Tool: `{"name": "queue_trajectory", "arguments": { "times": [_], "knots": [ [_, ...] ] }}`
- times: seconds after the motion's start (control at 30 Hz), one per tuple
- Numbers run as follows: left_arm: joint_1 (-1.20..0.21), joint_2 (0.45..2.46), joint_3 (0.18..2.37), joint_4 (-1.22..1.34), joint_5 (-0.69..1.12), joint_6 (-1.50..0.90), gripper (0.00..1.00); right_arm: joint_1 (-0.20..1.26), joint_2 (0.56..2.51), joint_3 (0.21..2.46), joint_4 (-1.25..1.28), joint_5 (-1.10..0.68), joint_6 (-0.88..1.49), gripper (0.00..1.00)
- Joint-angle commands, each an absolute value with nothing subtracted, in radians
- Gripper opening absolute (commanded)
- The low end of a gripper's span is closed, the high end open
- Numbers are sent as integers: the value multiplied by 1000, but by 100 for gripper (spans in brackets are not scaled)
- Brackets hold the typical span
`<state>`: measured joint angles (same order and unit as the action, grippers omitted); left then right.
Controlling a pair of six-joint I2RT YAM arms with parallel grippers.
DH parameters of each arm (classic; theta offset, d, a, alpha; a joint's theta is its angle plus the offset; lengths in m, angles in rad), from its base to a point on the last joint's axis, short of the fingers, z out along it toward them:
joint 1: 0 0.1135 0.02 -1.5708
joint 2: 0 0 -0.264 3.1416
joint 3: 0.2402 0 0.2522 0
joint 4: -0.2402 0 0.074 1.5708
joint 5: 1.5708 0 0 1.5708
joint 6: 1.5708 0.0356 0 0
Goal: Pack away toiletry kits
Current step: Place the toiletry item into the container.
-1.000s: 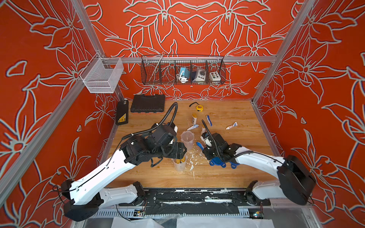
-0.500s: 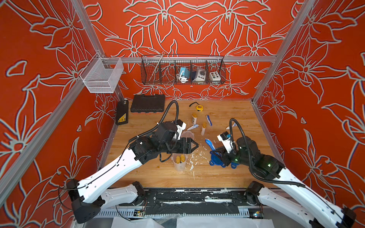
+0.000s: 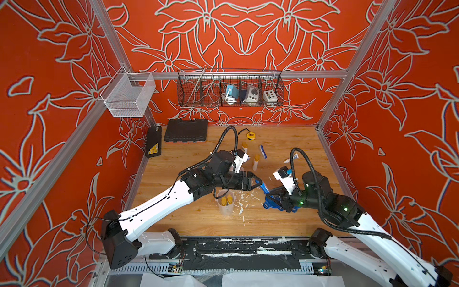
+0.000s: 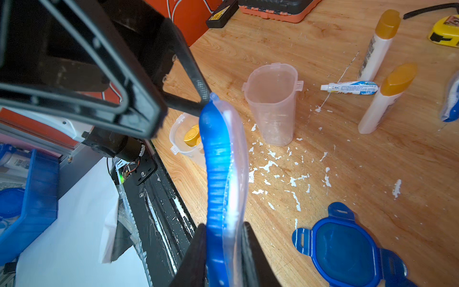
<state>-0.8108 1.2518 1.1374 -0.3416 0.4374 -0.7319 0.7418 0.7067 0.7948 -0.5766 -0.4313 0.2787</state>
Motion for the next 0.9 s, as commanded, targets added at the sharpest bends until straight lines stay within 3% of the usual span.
{"name": "queue_trajectory", "arguments": {
  "times": [0.0,0.17,0.47,0.57,0.63,0.77,0.87],
  "knots": [
    [-819,1277,1137,-257,471,-747,72,741,709,826,-556,-472,287,17],
    [-827,1313,1146,-242,469,-744,61,742,725,834,-542,-484,287,17],
    [-827,1305,1137,-268,463,-723,18,741,721,824,-526,-482,290,17],
    [-827,1293,1134,-281,458,-718,8,742,713,813,-530,-476,288,21],
    [-827,1277,1135,-310,441,-704,5,741,707,813,-536,-468,285,30],
    [-825,1210,1166,-447,366,-635,0,741,686,832,-580,-389,273,66],
    [-825,1143,1207,-602,243,-540,0,742,688,852,-635,-331,243,73]
  ]
}}
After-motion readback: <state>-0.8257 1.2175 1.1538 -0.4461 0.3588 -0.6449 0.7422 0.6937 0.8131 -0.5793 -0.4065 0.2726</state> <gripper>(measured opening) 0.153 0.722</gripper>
